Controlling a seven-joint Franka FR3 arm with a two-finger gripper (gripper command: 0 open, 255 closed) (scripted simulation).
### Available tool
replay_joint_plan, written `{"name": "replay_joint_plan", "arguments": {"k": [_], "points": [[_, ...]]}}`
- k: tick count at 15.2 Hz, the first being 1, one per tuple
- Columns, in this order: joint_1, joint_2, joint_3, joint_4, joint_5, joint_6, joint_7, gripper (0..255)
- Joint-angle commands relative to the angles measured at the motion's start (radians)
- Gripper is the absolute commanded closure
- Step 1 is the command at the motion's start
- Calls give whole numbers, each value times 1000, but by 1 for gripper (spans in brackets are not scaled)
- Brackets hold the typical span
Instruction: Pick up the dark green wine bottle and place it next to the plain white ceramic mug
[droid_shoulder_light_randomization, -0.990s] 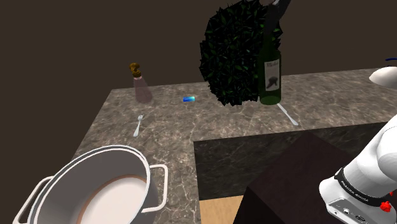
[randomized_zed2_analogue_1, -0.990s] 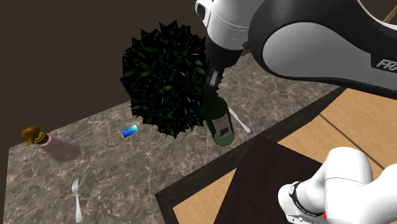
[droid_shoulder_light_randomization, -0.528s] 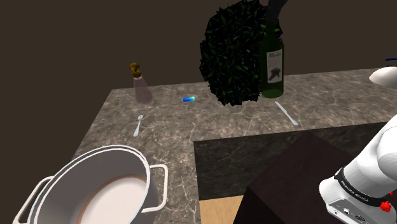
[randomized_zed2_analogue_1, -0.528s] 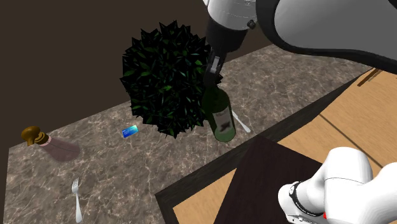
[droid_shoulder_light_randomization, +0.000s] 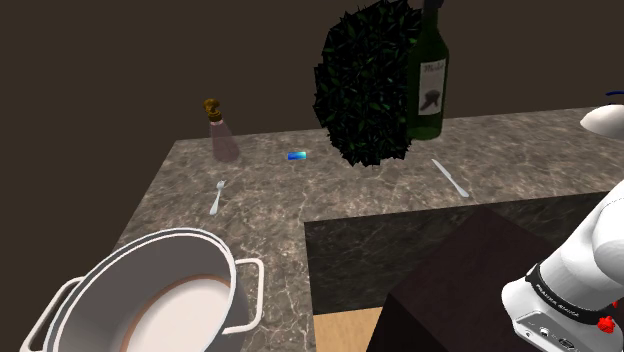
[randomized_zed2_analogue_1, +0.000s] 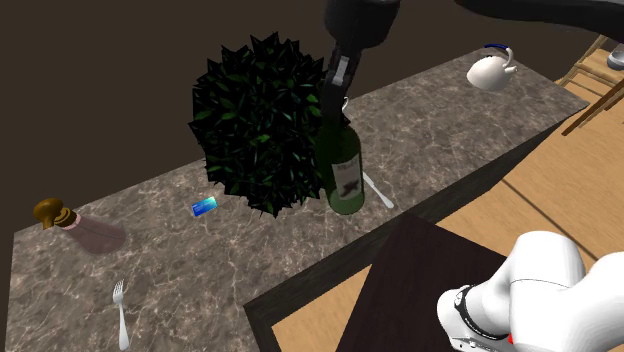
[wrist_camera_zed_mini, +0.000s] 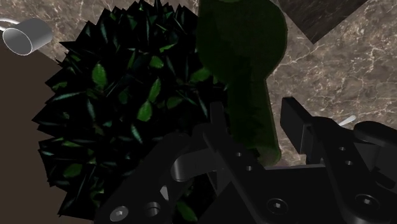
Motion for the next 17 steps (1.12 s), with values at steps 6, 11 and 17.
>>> {"name": "replay_joint_plan", "arguments": {"k": [6,11,17], "points": [[0,67,0,177,2,-110,-5,255],[0,130,-1,328,4,-197,-9,255],[-2,235,-4,559,7,-324,-17,255]]}}
